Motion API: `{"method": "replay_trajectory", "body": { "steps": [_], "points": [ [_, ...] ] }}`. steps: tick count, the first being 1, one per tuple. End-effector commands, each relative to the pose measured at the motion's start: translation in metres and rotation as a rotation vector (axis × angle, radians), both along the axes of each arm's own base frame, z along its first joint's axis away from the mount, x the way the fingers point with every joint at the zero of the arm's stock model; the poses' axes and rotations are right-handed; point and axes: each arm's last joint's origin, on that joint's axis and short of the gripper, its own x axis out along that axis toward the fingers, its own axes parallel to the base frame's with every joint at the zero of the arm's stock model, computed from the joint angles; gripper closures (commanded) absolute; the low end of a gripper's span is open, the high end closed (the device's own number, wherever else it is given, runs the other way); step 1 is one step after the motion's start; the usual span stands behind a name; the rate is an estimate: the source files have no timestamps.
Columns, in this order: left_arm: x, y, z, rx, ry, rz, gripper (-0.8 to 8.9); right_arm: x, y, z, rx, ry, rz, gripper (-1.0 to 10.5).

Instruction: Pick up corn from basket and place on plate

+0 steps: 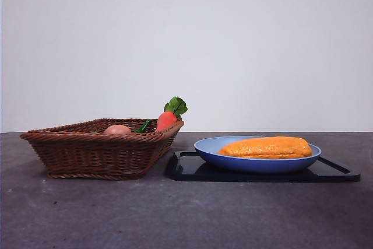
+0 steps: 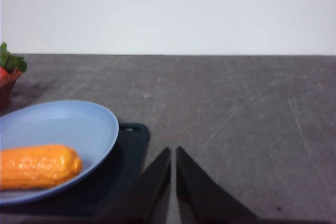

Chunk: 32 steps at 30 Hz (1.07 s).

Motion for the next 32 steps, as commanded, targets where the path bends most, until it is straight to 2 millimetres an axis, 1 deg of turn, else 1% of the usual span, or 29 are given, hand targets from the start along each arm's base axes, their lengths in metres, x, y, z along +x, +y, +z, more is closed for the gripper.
{"method": "replay_trajectory", "body": {
  "steps": [1,5,32],
  "points": [
    [0.0012,0.0002,-0.0093,-0.004,0.026,0.003,8.09,-0.0007,0.0002,-0.0051,-0.004,0.034,0.001,9.4],
    [0.0013,0.0002,-0.0091,-0.004,0.024,0.003,8.09,-0.0015,0.0003,-0.0116,0.001,0.102,0.002,9.4],
    [0.0014,0.0002,-0.0084,-0.003,0.016,0.003,8.09,-0.0014,0.0002,-0.0107,0.006,0.094,0.000,9.4]
  ]
}}
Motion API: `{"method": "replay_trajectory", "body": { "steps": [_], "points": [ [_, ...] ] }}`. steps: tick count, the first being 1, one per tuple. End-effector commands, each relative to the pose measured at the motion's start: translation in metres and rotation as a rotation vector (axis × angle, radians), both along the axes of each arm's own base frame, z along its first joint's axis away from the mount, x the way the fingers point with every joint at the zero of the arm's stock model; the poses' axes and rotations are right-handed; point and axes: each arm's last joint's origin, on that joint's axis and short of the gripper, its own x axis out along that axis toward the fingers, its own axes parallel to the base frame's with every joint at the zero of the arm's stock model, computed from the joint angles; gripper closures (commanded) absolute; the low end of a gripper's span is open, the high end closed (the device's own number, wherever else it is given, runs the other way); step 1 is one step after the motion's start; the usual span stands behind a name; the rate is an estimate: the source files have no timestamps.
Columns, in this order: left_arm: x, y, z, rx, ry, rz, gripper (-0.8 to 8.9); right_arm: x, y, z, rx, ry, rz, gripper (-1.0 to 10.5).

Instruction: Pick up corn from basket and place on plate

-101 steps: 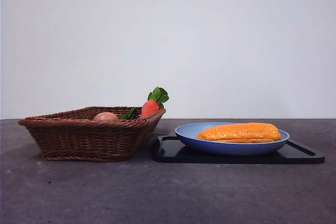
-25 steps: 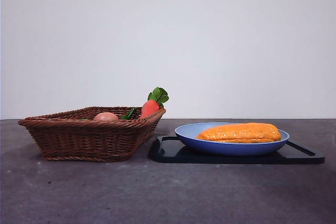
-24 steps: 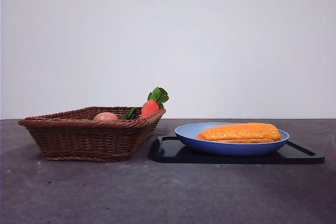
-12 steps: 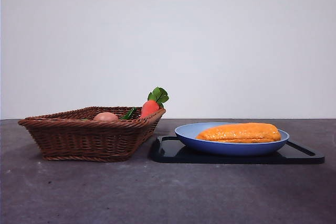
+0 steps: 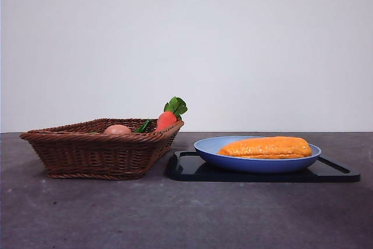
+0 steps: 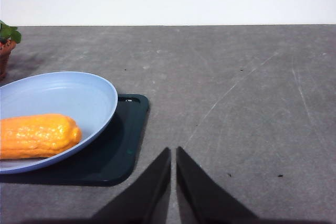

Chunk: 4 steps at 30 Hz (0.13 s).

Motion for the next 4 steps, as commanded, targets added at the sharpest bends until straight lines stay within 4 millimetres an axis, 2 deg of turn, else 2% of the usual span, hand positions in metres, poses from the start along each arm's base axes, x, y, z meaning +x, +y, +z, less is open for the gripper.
{"method": "replay_trajectory", "body": {
  "steps": [1,4],
  "points": [
    [0.0014,0.0003,-0.0085,-0.003,0.017,0.003,8.09,0.0003,0.0001,-0.0020,0.001,0.005,0.000,9.4],
    [0.0014,0.0003,-0.0085,-0.003,0.017,0.003,8.09,0.0003,0.0001,-0.0020,0.001,0.005,0.000,9.4]
  ]
}}
